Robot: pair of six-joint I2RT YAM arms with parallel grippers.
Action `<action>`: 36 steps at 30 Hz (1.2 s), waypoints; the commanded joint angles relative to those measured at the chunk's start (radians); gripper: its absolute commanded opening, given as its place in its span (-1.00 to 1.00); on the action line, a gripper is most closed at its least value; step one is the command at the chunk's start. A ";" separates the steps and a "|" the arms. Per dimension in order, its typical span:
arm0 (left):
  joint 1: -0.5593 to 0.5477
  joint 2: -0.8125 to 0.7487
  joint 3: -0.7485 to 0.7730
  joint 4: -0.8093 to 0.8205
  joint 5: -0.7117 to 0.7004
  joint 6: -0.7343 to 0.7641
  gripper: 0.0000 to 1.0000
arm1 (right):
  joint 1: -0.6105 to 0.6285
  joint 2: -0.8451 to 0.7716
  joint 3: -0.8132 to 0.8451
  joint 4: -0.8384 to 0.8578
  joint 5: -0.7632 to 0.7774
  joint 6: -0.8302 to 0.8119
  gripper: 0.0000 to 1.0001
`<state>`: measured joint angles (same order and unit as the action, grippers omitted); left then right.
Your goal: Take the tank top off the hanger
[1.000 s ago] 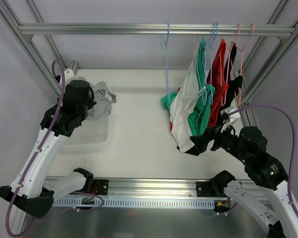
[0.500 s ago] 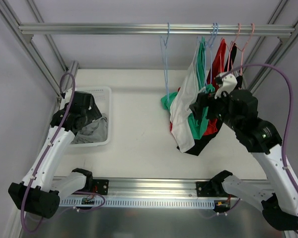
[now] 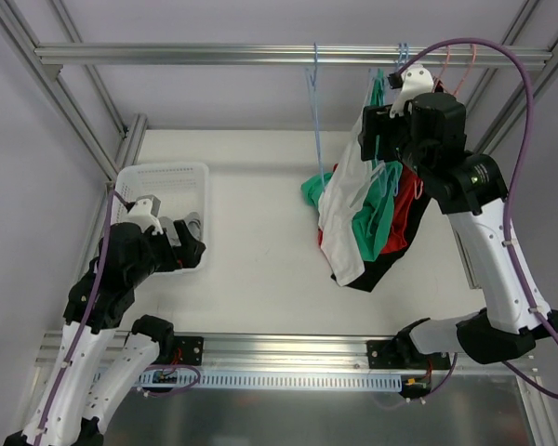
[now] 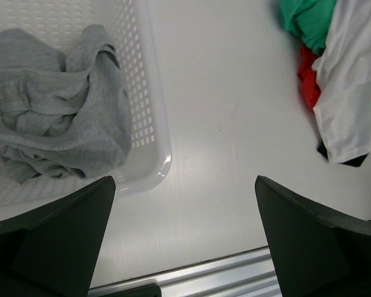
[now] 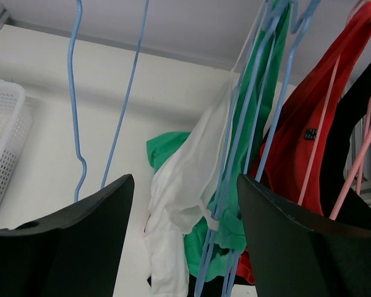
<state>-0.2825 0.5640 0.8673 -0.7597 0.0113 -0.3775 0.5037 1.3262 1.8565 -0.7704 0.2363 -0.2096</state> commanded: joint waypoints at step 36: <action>-0.004 -0.197 -0.060 0.172 0.294 0.088 0.97 | -0.042 0.137 0.110 0.255 -0.086 0.055 -0.99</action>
<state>-0.2825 0.3725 0.8040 -0.6403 0.2665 -0.3119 0.4561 1.5406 1.9755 -0.6861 0.2028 -0.1722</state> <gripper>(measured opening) 0.986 0.033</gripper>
